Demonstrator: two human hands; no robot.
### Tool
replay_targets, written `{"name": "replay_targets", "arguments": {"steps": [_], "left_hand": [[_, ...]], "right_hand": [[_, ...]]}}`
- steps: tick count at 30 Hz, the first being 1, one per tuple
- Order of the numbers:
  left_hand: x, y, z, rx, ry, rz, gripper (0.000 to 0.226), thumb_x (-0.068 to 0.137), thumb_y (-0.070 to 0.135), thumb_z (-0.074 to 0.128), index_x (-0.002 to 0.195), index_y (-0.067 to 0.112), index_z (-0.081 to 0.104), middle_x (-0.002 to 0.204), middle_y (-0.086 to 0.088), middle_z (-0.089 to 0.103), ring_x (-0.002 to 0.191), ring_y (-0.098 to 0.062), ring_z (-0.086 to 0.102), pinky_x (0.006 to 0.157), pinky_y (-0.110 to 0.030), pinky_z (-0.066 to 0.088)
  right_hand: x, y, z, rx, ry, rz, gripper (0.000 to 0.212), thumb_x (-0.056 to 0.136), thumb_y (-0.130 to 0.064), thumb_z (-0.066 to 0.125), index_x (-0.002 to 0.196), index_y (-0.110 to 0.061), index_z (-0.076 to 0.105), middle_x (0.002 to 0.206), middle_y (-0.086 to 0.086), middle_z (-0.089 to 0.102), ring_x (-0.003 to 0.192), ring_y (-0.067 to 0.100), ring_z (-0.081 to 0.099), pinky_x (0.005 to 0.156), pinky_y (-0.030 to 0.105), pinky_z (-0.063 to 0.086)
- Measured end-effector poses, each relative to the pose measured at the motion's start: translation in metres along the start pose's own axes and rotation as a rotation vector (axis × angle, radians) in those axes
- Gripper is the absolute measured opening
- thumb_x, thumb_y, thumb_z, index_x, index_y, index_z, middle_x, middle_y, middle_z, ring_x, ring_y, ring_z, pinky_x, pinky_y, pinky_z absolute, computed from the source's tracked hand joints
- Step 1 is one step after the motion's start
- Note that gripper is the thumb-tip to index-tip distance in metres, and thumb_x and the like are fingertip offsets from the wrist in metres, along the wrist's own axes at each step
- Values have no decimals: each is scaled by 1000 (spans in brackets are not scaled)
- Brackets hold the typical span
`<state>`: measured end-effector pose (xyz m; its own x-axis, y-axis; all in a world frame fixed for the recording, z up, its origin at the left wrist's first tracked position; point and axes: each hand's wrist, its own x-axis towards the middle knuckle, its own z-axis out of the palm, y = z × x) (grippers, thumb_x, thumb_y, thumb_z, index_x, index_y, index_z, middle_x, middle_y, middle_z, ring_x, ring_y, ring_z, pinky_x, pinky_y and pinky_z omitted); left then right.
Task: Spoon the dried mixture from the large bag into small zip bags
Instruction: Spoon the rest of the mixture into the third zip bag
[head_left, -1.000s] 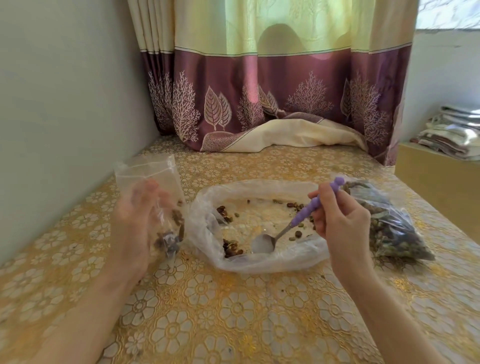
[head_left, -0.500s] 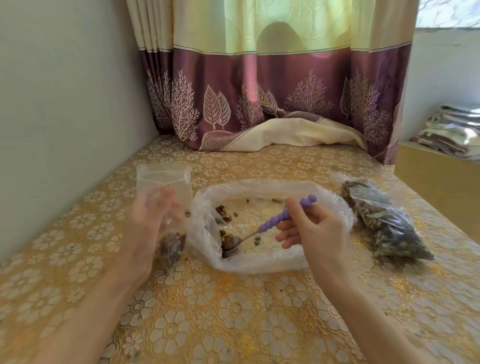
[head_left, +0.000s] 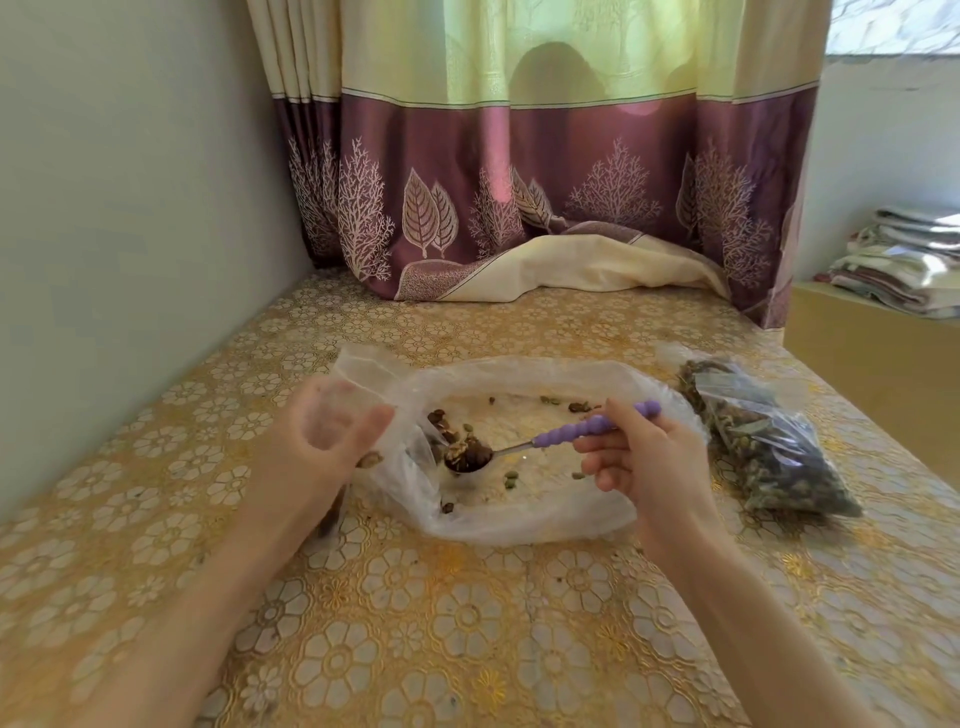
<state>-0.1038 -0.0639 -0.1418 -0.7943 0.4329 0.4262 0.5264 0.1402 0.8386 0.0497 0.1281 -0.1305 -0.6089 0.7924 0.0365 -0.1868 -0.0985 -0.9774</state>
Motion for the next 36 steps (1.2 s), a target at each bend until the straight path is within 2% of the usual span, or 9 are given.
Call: {"name": "replay_targets", "arguments": {"steps": [8, 14, 19, 22, 24, 27, 31, 34, 36], "left_hand": [[-2, -6, 6, 318, -117, 62, 57, 54, 89, 44, 99, 55, 43, 94, 36, 49, 85, 12, 49, 63, -16, 38], [-2, -8, 10, 382, -122, 82, 68, 52, 93, 39, 105, 51, 41, 93, 30, 53, 84, 7, 53, 66, -23, 47], [-4, -1, 12, 276, -98, 68, 74, 45, 99, 35, 97, 47, 48, 80, 28, 62, 75, 8, 59, 58, -14, 37], [-5, 4, 15, 102, -78, 30, 73, 42, 96, 43, 88, 41, 55, 80, 33, 64, 76, 12, 59, 57, -10, 41], [-5, 5, 16, 14, -60, 18, 72, 45, 92, 50, 86, 34, 58, 80, 23, 66, 72, 4, 61, 60, -10, 44], [-7, 9, 14, -93, -27, 16, 70, 48, 89, 53, 89, 33, 59, 84, 26, 66, 75, 8, 62, 62, -7, 46], [-5, 7, 12, -198, -13, -39, 74, 47, 90, 53, 97, 36, 60, 92, 18, 70, 83, -3, 67, 74, -28, 54], [-2, 4, 9, -274, 20, -105, 84, 50, 89, 55, 106, 27, 61, 95, 6, 71, 93, -19, 67, 91, -52, 48], [-2, 5, 6, -344, 28, -119, 82, 59, 82, 57, 113, 20, 60, 102, -5, 70, 95, -29, 66, 91, -57, 47]], "right_hand": [[-2, -9, -7, 114, 95, -208, 31, 97, -20, 52, 76, -1, 63, 58, 7, 67, 45, 12, 54, 39, 18, 42], [-15, -11, 2, 114, -26, -354, 28, 95, -22, 53, 78, -4, 65, 62, 5, 68, 47, 13, 58, 40, 19, 44], [-27, -7, 17, 118, -292, -372, 23, 85, -27, 57, 74, -12, 69, 67, 5, 72, 50, 15, 61, 45, 20, 49], [-30, -2, 22, 63, -413, -409, 18, 85, -24, 55, 86, -11, 67, 75, 1, 74, 56, 14, 63, 48, 22, 50], [-30, 0, 23, 36, -454, -419, 17, 87, -22, 57, 96, -11, 67, 81, 6, 73, 60, 15, 63, 50, 23, 50], [-30, 1, 22, 28, -464, -428, 18, 88, -19, 55, 100, -13, 67, 86, 12, 70, 63, 18, 63, 51, 24, 48], [-27, -2, 19, 124, -486, -399, 22, 88, -19, 53, 104, -10, 65, 88, 7, 71, 66, 17, 62, 52, 22, 46], [-23, -8, 15, 289, -470, -321, 19, 92, -18, 52, 104, -6, 62, 93, 10, 71, 64, 16, 60, 52, 21, 44], [-20, -11, 12, 382, -409, -262, 21, 90, -20, 52, 100, -6, 63, 93, 13, 72, 62, 15, 58, 52, 21, 43]]}}
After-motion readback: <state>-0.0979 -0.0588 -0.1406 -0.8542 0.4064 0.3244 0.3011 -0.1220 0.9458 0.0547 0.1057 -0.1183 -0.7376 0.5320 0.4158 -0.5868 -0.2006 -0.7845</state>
